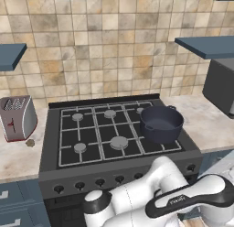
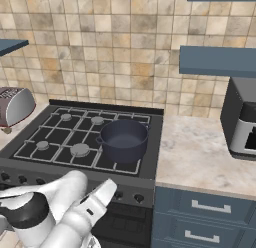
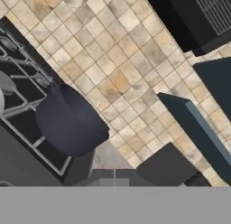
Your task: Turn on the burner for the pot on the stove. Wait thirty seconds for the pot to heat up. Then add the garlic to the pot.
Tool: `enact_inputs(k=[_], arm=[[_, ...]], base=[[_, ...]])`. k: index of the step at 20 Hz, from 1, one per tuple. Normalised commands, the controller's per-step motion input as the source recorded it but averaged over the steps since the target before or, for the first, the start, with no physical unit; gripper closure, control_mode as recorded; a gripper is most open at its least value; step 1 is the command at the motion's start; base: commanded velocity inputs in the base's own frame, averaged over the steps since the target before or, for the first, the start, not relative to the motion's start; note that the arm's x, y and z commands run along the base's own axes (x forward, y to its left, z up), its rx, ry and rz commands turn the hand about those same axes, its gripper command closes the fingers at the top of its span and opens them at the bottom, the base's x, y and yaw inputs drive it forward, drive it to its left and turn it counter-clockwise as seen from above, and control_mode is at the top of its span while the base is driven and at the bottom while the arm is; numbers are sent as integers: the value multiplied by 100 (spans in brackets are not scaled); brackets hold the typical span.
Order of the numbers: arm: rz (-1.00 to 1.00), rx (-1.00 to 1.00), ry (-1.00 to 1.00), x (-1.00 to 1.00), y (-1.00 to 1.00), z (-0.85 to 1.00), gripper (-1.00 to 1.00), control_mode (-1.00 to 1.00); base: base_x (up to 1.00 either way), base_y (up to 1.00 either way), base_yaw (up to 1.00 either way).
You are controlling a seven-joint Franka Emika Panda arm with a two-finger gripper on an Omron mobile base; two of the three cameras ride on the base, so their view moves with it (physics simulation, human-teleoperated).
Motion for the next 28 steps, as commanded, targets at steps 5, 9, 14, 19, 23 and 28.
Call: enact_inputs(k=[5, 9, 14, 19, 23, 28], arm=[[1, -20, 13, 0, 34, 94, 100, -100], [3, -29, 11, 0, 49, 82, 100, -100], [0, -34, 15, 0, 74, 69, 100, -100], [0, -38, 22, 4, 94, 51, 100, -100], [0, -11, 44, 27, 100, -49, 100, -100], [2, 4, 68, 55, 78, -46, 100, -100]], base=[[0, 0, 0], [0, 0, 0], [0, 0, 0], [0, 0, 0], [0, 0, 0], [0, 0, 0]])
